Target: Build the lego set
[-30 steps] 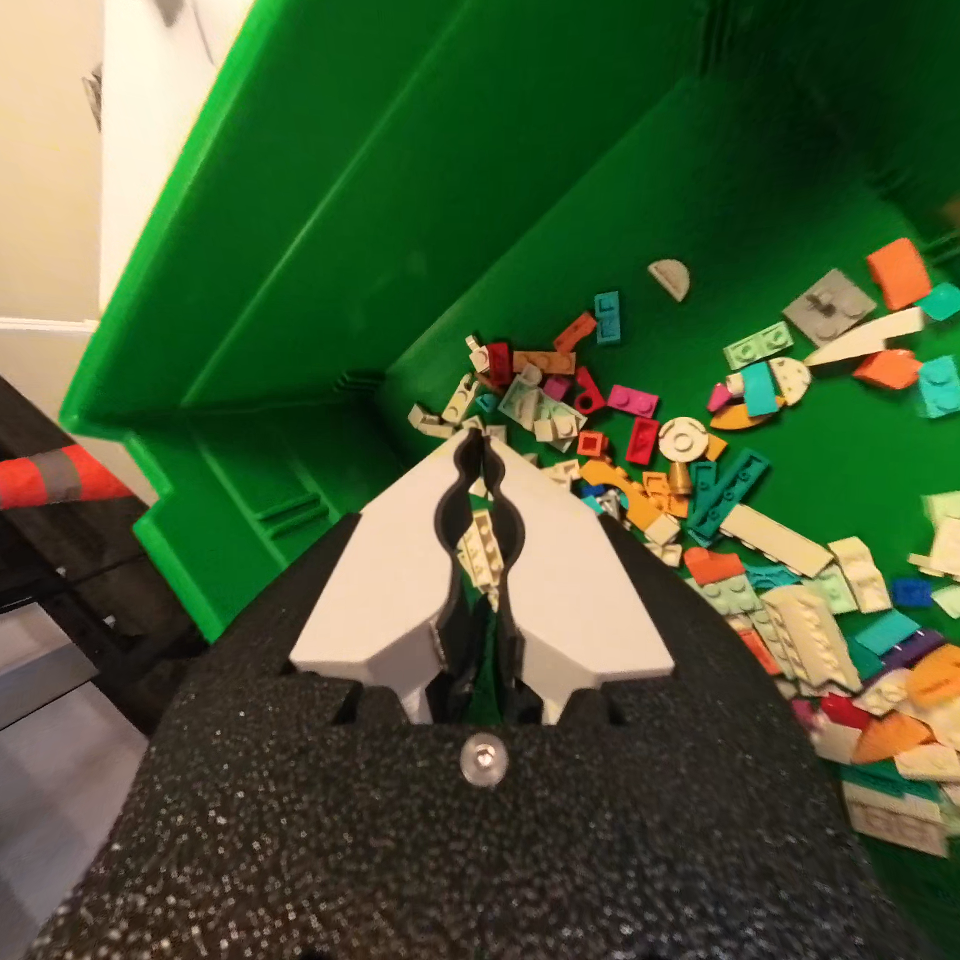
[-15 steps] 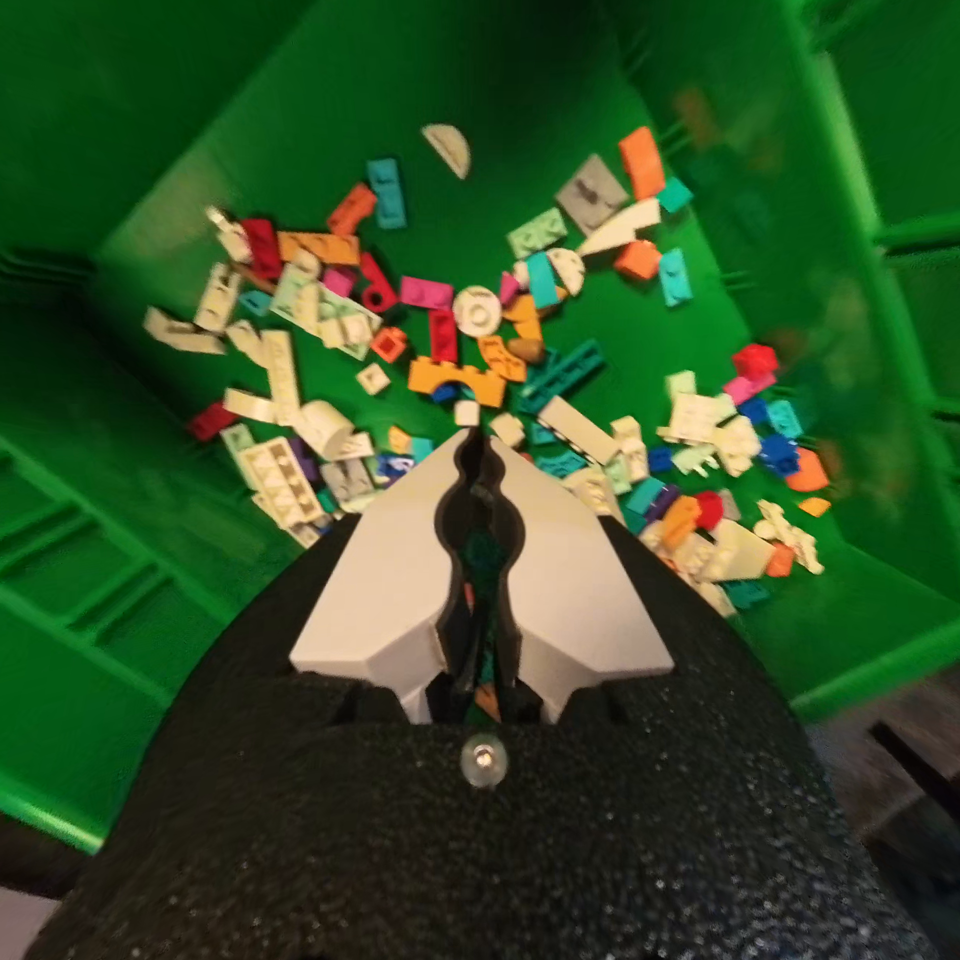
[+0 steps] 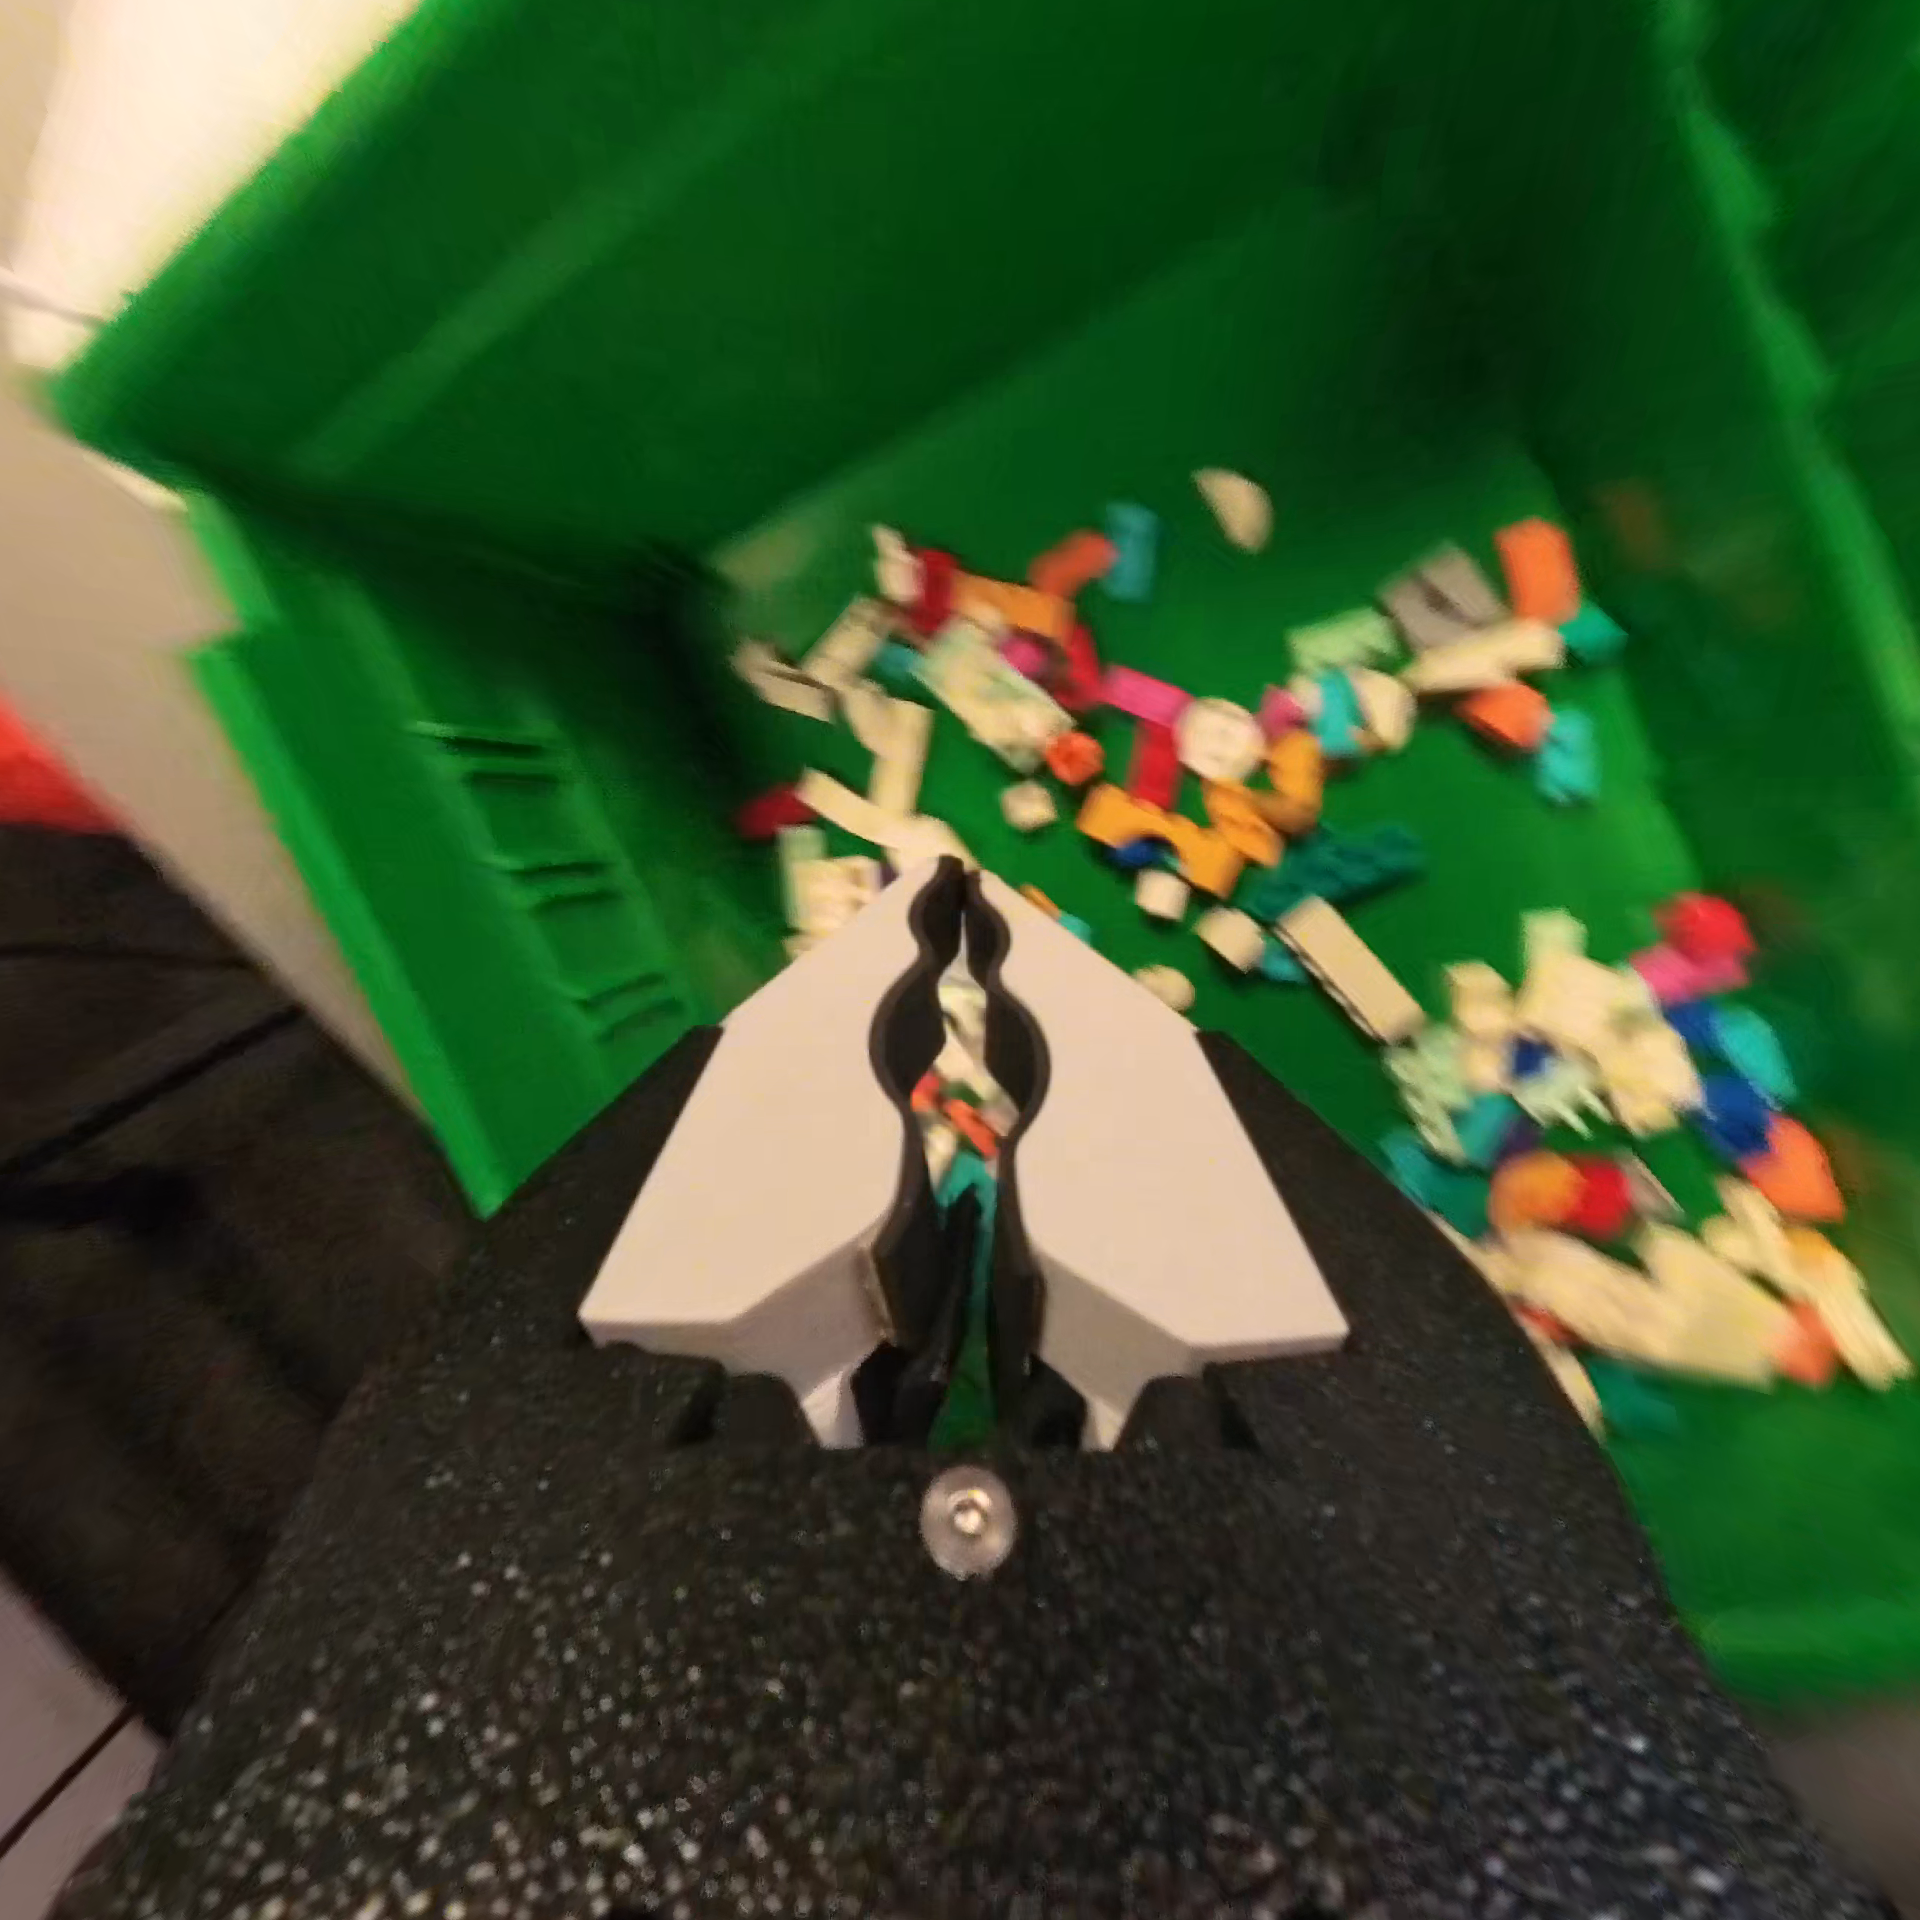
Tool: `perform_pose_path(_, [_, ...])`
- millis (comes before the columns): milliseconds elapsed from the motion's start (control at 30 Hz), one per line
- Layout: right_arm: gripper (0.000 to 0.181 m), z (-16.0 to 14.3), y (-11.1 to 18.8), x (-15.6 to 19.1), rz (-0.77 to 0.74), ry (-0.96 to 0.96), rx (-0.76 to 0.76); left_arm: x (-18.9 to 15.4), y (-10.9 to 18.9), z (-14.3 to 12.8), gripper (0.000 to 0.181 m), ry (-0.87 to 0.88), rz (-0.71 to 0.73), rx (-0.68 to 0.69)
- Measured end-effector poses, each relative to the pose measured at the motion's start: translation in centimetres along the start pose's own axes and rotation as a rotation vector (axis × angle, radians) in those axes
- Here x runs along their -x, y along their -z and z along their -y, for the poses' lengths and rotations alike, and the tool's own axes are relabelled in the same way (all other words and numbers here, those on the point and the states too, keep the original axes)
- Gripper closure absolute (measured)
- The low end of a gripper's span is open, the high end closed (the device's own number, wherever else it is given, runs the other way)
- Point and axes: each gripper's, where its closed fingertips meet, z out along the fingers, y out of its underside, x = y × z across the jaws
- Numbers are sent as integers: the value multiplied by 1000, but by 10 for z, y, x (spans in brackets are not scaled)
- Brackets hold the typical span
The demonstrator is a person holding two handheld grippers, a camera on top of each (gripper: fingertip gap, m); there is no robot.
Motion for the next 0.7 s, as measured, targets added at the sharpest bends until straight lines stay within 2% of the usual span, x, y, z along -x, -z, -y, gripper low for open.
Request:
perform_pose_path(100, [181, 0, 0, -1, -3, -2, 0, 20, -15, 6, 181, -29, 148, 50])
perform_pose_path(267, [181, 0, 0, -1, -2, -6, -3, 41, -34, -7, 181, -82, 303, 180])
perform_pose_path(367, [181, 0, 1, -1, -2, -7, -4, 40, -37, -13, 181, -53, 291, 192])
perform_pose_path(700, [181, 0, 1, -2, -6, -5, -2, 4, -31, -13, 181, 50, 71, 86])
